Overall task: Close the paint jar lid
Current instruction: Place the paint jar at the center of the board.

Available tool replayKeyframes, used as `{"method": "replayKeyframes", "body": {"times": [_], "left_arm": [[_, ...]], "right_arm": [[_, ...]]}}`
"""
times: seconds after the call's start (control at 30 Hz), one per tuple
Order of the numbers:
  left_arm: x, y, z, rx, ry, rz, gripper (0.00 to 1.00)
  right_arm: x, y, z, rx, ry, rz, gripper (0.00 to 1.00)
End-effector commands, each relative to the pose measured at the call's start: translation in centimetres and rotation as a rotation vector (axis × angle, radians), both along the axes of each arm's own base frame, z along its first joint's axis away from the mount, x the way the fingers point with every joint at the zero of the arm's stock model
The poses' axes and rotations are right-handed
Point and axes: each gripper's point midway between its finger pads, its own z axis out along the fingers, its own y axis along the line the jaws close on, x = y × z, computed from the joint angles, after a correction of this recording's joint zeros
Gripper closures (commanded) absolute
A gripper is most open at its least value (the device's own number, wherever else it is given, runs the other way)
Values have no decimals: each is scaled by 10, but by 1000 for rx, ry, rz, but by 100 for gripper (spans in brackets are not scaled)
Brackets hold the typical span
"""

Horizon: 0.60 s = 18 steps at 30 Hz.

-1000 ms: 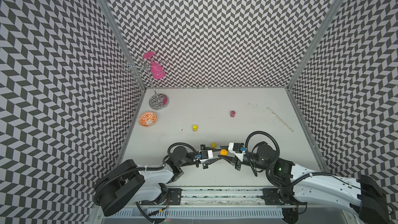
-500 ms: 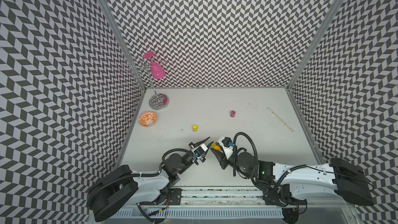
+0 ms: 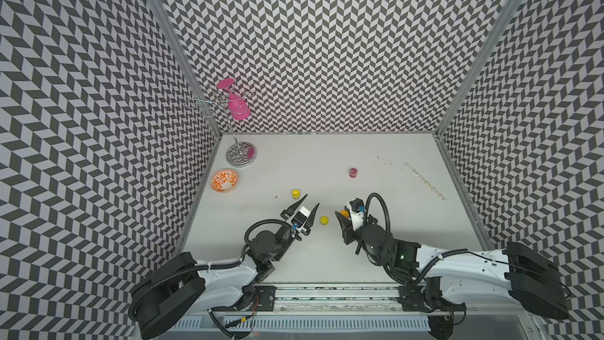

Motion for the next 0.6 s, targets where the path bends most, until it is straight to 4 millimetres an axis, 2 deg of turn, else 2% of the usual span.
{"method": "replayKeyframes", "body": {"times": [0.0, 0.07, 0.1, 0.13, 0.17, 0.43, 0.57], "left_arm": [[2, 9, 6, -35, -2, 33, 47], [-5, -4, 6, -14, -8, -51, 43], [-8, -13, 5, 0, 1, -96, 33], [-10, -21, 3, 20, 11, -137, 4], [-11, -27, 1, 34, 19, -165, 0], [-25, -75, -27, 149, 116, -399, 0], [-24, -78, -23, 126, 130, -413, 0]], "right_arm": [[27, -15, -10, 39, 25, -58, 100], [40, -27, -13, 22, 7, -106, 100], [47, -33, -14, 10, -4, -132, 100], [52, -38, -15, -2, -16, -152, 100], [56, -43, -15, -5, -25, -169, 100], [86, -81, -13, 14, -56, -244, 100], [100, -87, -23, 8, -53, -269, 100]]}}
